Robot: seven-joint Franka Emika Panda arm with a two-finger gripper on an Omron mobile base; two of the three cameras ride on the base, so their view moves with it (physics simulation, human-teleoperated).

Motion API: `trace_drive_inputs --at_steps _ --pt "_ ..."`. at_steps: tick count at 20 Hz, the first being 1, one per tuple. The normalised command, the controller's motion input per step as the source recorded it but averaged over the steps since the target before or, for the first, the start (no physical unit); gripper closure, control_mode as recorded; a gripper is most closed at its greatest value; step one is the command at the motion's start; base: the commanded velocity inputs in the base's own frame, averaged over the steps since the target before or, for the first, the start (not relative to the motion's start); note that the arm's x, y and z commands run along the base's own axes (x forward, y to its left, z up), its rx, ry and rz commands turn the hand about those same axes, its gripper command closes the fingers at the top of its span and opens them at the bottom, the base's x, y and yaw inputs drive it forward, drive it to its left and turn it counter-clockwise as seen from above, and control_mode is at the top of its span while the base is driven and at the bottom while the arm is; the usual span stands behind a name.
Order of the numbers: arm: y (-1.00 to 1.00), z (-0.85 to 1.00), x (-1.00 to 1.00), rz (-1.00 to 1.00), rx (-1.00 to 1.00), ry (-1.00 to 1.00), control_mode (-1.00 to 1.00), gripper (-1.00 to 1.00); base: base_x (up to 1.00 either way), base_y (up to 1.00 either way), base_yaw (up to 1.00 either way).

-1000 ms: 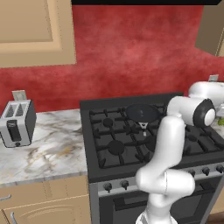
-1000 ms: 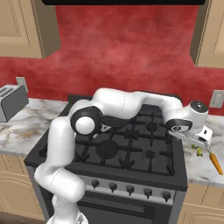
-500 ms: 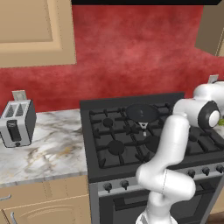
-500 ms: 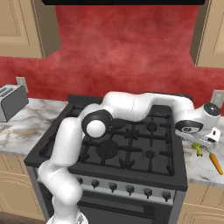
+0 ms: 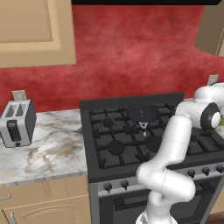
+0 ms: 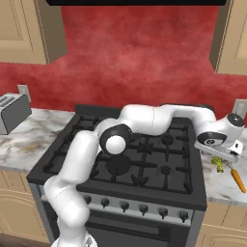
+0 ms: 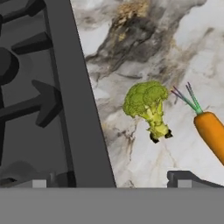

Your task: Put the carrot and broccoli in the pan. Then turn on the rear center burner and set the heat to medium.

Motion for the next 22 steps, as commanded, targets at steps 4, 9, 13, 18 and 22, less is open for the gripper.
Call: trace_drive_inputs --at_steps 4,9,13,18,22 --pt "0.0 -0.21 0.31 0.0 0.0 0.04 -1.0 -1.0 0.0 0.0 0.0" --pt "-0.05 -0.01 0.21 0.0 0.0 0.01 -1.0 -1.0 0.0 0.0 0.0" --pt "-0.19 0.01 0.13 0.0 0.0 0.01 -1.0 -1.0 0.0 0.0 0.0" --pt "-0.16 0.0 0.1 0.0 0.0 0.06 -1.0 -1.0 0.0 0.0 0.0" --pt "-0.13 -0.07 0.14 0.0 -0.07 0.15 -1.0 -1.0 0.0 0.0 0.0"
